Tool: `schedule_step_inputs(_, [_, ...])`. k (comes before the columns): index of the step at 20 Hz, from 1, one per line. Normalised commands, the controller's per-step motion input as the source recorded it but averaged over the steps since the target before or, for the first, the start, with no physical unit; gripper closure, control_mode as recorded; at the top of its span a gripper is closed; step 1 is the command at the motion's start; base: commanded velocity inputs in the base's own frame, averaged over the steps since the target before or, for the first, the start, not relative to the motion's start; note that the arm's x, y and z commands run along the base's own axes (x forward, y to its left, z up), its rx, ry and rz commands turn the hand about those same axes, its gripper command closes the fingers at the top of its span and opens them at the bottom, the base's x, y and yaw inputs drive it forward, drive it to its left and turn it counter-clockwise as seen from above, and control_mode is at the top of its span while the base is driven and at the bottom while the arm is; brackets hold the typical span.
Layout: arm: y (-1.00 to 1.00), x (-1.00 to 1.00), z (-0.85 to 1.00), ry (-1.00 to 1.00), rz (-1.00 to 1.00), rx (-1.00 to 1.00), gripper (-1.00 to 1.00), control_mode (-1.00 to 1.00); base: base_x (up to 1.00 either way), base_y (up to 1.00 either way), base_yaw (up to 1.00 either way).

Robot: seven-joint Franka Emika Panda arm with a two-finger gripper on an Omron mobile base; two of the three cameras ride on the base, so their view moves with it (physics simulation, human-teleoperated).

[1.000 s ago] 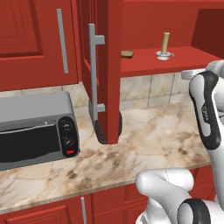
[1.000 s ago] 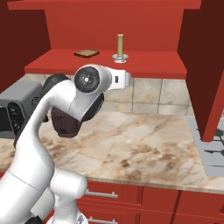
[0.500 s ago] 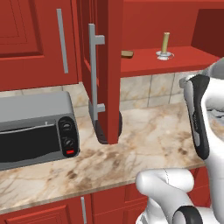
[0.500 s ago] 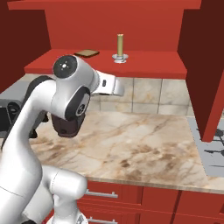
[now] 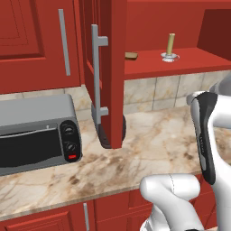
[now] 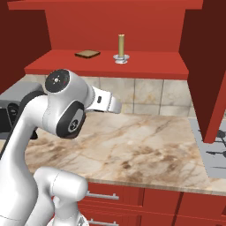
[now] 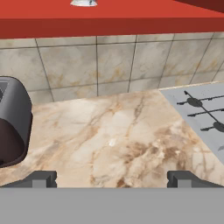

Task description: Pick the candle and candle from the dining table and place them in the open cabinet. Close the cabinet after placing the objects.

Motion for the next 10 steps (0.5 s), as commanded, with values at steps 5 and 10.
schedule_step_inputs(5, [0.06,-0.23,-0.46,0.00,0.00,0.02,-1.00,-1.00,0.00,0.00,0.00])
schedule_step_inputs(10, [0.06,-0.05,-0.35,0.00,0.00,0.01,-1.00,-1.00,0.00,0.00,0.00])
